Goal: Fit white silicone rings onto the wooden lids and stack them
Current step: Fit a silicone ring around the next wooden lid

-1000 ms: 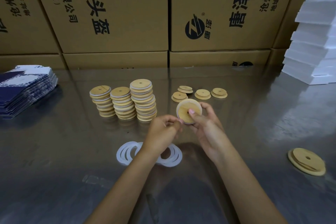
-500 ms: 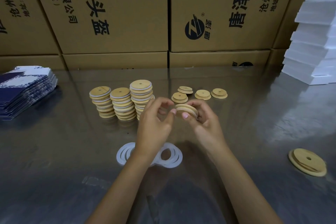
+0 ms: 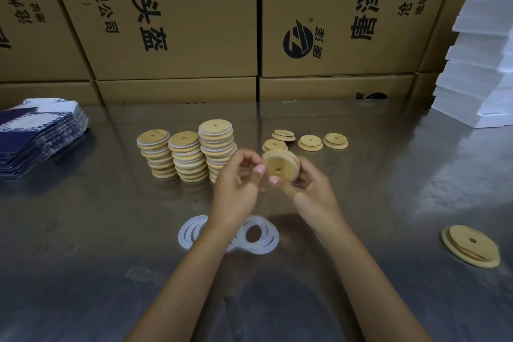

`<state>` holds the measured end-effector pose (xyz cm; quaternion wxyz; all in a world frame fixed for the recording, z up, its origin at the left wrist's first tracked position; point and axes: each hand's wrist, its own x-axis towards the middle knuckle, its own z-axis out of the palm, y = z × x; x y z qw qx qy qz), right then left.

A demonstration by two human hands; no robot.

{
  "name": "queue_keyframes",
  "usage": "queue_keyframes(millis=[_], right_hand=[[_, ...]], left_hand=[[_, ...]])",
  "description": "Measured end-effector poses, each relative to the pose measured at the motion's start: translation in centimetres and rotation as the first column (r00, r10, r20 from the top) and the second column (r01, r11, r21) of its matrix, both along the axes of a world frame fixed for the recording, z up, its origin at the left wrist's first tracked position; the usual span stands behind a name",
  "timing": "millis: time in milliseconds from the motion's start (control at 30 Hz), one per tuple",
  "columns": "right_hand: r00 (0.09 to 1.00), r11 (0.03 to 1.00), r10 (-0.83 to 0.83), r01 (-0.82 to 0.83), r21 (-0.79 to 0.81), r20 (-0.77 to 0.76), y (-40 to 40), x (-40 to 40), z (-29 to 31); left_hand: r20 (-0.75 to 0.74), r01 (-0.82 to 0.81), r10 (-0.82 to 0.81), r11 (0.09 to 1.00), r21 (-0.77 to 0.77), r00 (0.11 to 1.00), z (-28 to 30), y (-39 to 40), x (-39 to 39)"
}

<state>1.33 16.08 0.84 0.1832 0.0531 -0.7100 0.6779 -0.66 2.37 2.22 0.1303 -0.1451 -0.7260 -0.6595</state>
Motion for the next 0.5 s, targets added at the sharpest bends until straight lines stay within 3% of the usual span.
queue_keyframes(millis=[67, 133, 300, 433, 500], right_hand=[[0.999, 0.998, 0.029, -0.027, -0.053, 0.041, 0.00, 0.02, -0.08], [0.998, 0.997, 0.036, -0.032, -0.067, 0.057, 0.00, 0.09, -0.18], [0.997, 0.999, 0.038, -0.039, 0.019, 0.062, -0.06, 0.08, -0.39], [0.997, 0.991, 0.036, -0.045, 0.123, 0.072, -0.25, 0.13, -0.76], [0.993, 0.995, 0.038, -0.048, 0.088, 0.110, -0.32, 0.17, -0.61]], left_hand=[[0.122, 0.020, -0.034, 0.994, 0.112, 0.992, 0.19, -0.12, -0.17], [0.116, 0.003, -0.011, 0.998, 0.067, 0.993, 0.20, -0.07, -0.17], [-0.199, -0.096, 0.063, 0.982, -0.161, 0.978, 0.46, -0.18, 0.24], [-0.326, -0.149, 0.023, 0.918, -0.367, 0.945, 0.20, -0.54, 0.27], [-0.345, -0.151, 0.006, 0.907, -0.393, 0.939, 0.10, -0.67, 0.11]])
